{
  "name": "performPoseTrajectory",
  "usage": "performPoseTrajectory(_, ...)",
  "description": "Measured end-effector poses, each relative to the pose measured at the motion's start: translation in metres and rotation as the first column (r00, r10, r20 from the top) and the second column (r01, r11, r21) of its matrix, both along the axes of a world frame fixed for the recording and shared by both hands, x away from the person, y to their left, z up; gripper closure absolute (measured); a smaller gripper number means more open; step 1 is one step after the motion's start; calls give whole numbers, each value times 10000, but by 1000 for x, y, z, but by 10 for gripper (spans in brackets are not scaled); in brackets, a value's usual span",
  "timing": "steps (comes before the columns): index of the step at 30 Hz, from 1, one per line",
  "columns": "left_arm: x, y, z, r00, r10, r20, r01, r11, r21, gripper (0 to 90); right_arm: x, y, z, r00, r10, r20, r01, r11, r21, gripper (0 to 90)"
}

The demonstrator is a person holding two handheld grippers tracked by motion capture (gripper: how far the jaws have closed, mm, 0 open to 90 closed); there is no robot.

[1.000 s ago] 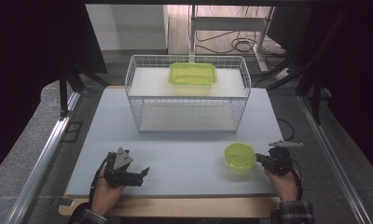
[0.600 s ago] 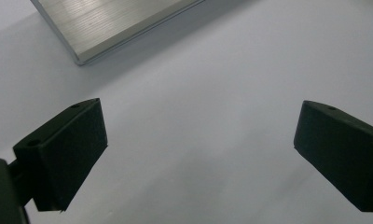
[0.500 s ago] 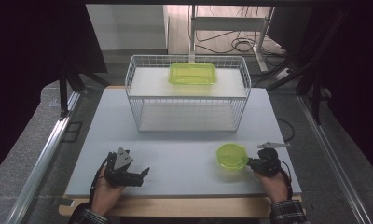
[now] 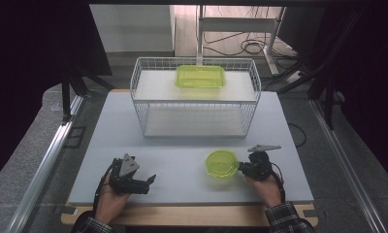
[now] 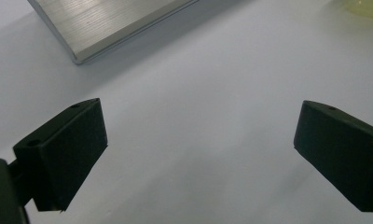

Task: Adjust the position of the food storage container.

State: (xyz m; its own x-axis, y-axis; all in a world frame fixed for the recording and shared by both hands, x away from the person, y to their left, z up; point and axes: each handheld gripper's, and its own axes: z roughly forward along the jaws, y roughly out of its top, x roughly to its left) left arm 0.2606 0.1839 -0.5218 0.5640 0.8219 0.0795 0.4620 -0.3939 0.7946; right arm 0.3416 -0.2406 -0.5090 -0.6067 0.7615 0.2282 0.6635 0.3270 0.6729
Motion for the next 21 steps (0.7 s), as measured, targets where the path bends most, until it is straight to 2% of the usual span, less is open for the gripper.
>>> performPoseTrajectory(10, 0, -1, 0, 10000, -43, -36, 43, 10000, 86, 24, 4, 22, -4, 9982, 583, -167, -577, 9978, 317, 893)
performPoseTrajectory(17, 0, -1, -1, 10000, -54, -41, 55, 9999, 101, 24, 9, 45, -7, 9936, 1087, -293, -1066, 9921, 668, 893)
performPoseTrajectory(21, 0, -1, -1, 10000, -55, -33, 56, 9999, 92, 24, 12, 57, -8, 9907, 1334, -271, -1312, 9888, 708, 893)
